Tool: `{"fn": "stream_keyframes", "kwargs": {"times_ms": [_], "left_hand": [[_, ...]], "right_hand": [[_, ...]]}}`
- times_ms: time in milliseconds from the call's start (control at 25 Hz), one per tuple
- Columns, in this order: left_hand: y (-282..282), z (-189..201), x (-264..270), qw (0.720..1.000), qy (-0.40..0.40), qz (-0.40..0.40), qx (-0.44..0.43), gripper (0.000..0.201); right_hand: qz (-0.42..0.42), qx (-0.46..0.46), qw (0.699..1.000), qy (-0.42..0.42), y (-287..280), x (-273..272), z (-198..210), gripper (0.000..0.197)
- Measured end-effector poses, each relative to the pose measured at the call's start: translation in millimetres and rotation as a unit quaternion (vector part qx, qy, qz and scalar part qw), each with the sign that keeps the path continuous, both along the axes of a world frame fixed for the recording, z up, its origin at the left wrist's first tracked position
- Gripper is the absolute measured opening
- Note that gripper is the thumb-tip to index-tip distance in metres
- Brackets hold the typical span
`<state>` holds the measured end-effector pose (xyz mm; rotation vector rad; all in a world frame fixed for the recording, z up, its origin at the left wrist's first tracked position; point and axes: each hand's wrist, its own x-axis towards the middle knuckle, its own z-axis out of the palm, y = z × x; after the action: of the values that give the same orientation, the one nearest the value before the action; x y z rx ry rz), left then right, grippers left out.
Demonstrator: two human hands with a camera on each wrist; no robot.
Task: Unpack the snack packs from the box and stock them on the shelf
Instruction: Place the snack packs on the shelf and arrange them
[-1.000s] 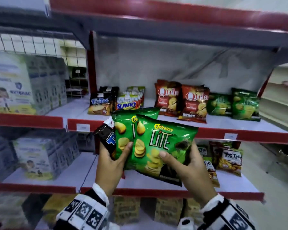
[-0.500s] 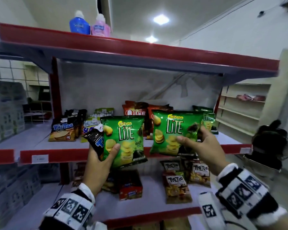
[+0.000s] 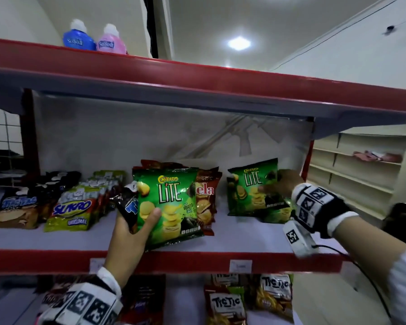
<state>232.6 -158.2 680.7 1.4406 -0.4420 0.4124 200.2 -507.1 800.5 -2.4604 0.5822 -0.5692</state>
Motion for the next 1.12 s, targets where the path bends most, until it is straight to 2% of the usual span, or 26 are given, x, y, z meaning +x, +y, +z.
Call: {"fn": "stream_keyframes", "kwargs": {"times_ms": [120,200,360,480,600,640,720,800,880,960,1040,1080,1120], "left_hand": [[-9.0,-2.8,3.5,1.000,0.007,0.010,0.003,0.069],[-10.4,-2.3,6.5,1.000,0.010,0.022,0.006,0.071],[-12.4,-1.0,8.8,1.000,0.006,0.021,0.000,0.070],[-25.4,-0.7,8.1,1.000,0.002,0.000,0.005,0.070],[-49.7,2.8,3.5,0.999,0.000,-0.033,0.008,0.069],[-59.5,4.8,1.8,0.999,0.000,-0.043,0.004,0.068],[-78.8,9.1,-1.0,0.998,0.002,-0.060,-0.012,0.066],[-101.0,12.9,-5.0,0.997,0.006,-0.079,-0.015,0.064],[-124.4,14.5,-8.9,0.995,0.005,-0.102,-0.008,0.064],[-143.2,15.3,-12.2,0.992,0.007,-0.129,-0.012,0.068],[-156.4,13.4,-13.6,0.988,0.015,-0.156,-0.010,0.088],[-161.1,12.5,-14.3,0.986,0.021,-0.163,-0.013,0.086],[-163.7,11.7,-13.5,0.986,0.031,-0.164,-0.021,0.076]], "right_hand": [[0.013,-0.069,0.989,0.131,-11.7,37.6,-9.0,0.075],[0.011,-0.103,0.980,0.173,-15.9,53.3,-17.7,0.076],[0.014,-0.084,0.981,0.172,-26.9,69.7,-31.6,0.067],[-0.035,-0.161,0.958,0.234,-24.8,63.1,-31.5,0.074],[-0.027,-0.226,0.951,0.211,-24.4,48.0,-18.0,0.078],[-0.011,-0.216,0.959,0.184,-22.4,39.6,-9.6,0.072],[0.081,-0.109,0.986,0.101,-14.3,20.1,4.1,0.068],[0.201,0.009,0.977,0.063,5.1,-9.7,10.3,0.083],[0.256,0.026,0.964,0.063,16.6,-32.6,4.2,0.101],[0.249,0.030,0.968,0.032,9.2,-39.8,-8.1,0.111],[0.222,0.077,0.972,0.006,-9.5,-41.0,-13.9,0.111],[0.212,0.107,0.971,0.002,-22.0,-41.1,-14.5,0.110],[0.199,0.136,0.971,0.000,-35.8,-39.7,-14.4,0.109]]}}
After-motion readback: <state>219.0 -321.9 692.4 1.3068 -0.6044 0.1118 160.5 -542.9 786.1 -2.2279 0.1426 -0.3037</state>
